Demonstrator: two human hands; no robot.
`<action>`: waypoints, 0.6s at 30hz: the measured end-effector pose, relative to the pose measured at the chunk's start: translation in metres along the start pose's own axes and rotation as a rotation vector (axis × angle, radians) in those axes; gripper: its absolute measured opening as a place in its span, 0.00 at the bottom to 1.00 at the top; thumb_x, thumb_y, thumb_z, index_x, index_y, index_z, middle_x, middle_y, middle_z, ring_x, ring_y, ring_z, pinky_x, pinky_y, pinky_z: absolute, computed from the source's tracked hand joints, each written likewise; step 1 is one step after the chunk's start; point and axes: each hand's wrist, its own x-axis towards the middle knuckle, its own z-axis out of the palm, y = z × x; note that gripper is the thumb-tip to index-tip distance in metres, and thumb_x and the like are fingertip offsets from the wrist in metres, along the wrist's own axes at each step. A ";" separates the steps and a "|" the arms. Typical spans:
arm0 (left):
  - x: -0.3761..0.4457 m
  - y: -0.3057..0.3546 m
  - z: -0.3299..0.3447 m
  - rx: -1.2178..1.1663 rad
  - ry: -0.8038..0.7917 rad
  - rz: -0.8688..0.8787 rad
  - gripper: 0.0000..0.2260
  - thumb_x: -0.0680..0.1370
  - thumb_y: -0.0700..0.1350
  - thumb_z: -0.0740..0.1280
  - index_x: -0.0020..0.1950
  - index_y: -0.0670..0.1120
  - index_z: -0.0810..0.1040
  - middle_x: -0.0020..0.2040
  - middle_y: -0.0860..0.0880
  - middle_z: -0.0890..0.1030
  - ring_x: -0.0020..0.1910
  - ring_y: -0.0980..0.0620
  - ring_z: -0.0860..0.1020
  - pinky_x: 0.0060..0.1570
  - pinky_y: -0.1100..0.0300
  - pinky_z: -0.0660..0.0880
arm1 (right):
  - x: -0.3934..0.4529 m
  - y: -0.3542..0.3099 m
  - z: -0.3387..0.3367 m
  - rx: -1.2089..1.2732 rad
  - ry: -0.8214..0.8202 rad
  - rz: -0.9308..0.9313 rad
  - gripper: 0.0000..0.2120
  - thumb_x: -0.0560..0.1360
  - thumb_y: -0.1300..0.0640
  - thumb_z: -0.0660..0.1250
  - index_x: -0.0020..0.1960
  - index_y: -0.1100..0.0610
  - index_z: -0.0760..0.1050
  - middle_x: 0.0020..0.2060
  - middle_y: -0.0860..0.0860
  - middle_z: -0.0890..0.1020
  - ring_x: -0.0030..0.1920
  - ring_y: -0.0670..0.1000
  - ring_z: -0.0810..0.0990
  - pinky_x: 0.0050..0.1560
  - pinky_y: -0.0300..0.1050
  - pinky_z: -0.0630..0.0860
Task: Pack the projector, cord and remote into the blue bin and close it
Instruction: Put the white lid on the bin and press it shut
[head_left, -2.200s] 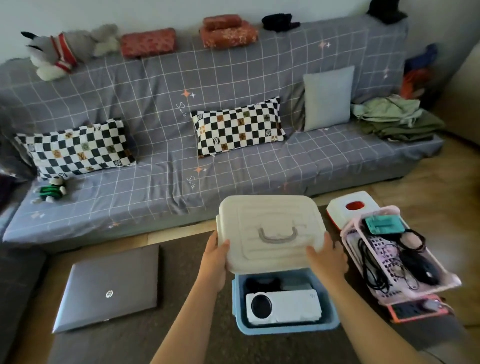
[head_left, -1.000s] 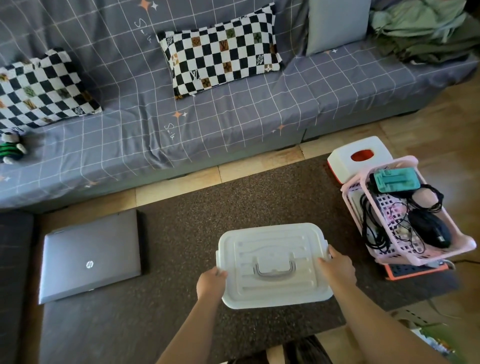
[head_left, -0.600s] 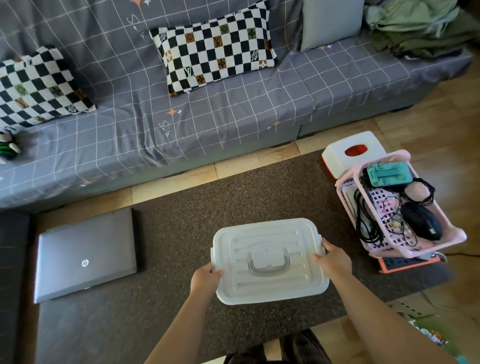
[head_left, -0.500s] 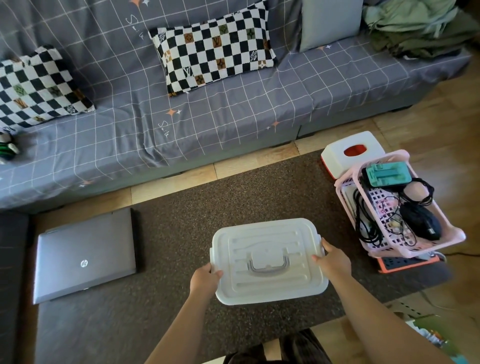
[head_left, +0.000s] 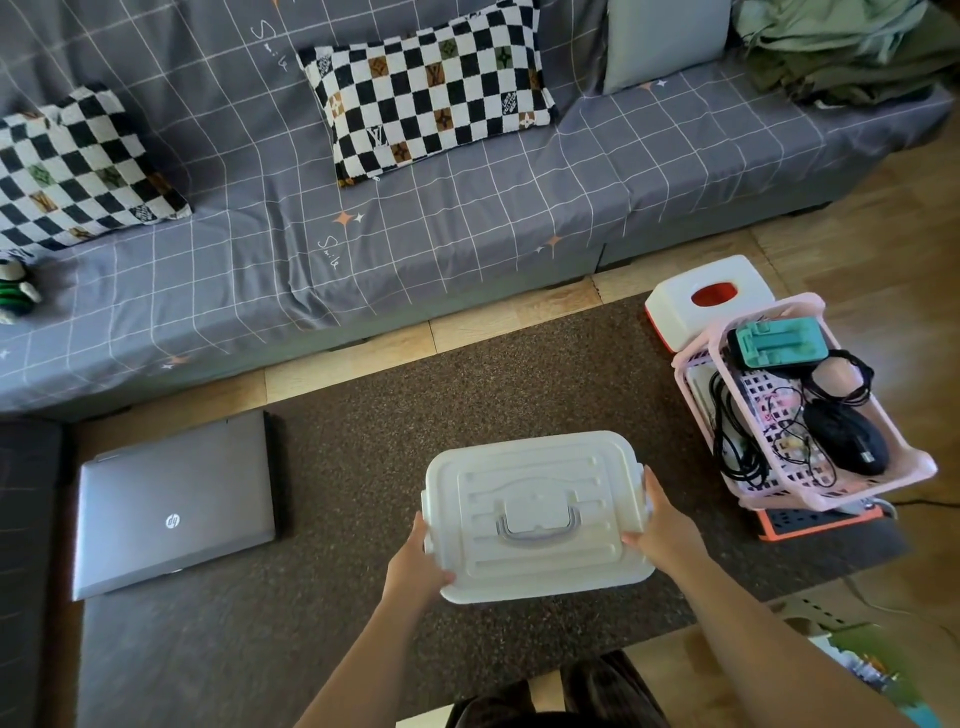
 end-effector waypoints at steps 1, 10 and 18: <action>0.001 0.002 -0.001 0.025 -0.008 -0.002 0.42 0.72 0.38 0.70 0.77 0.54 0.48 0.65 0.43 0.75 0.54 0.45 0.79 0.49 0.54 0.80 | 0.000 0.000 -0.002 -0.017 0.002 0.007 0.47 0.73 0.54 0.70 0.76 0.48 0.38 0.66 0.56 0.73 0.61 0.58 0.76 0.62 0.56 0.71; 0.021 0.013 -0.004 -0.110 -0.070 -0.096 0.28 0.79 0.46 0.60 0.77 0.41 0.55 0.73 0.41 0.67 0.70 0.41 0.67 0.67 0.49 0.66 | 0.014 0.000 -0.010 0.207 -0.116 0.052 0.34 0.80 0.49 0.56 0.76 0.48 0.38 0.70 0.57 0.68 0.60 0.57 0.75 0.59 0.52 0.73; 0.027 -0.006 -0.010 -0.684 -0.108 -0.156 0.38 0.74 0.39 0.71 0.78 0.48 0.51 0.74 0.42 0.65 0.69 0.39 0.68 0.69 0.40 0.64 | 0.021 0.004 -0.009 0.454 -0.006 0.214 0.27 0.78 0.53 0.62 0.74 0.48 0.58 0.73 0.56 0.65 0.70 0.60 0.67 0.65 0.59 0.67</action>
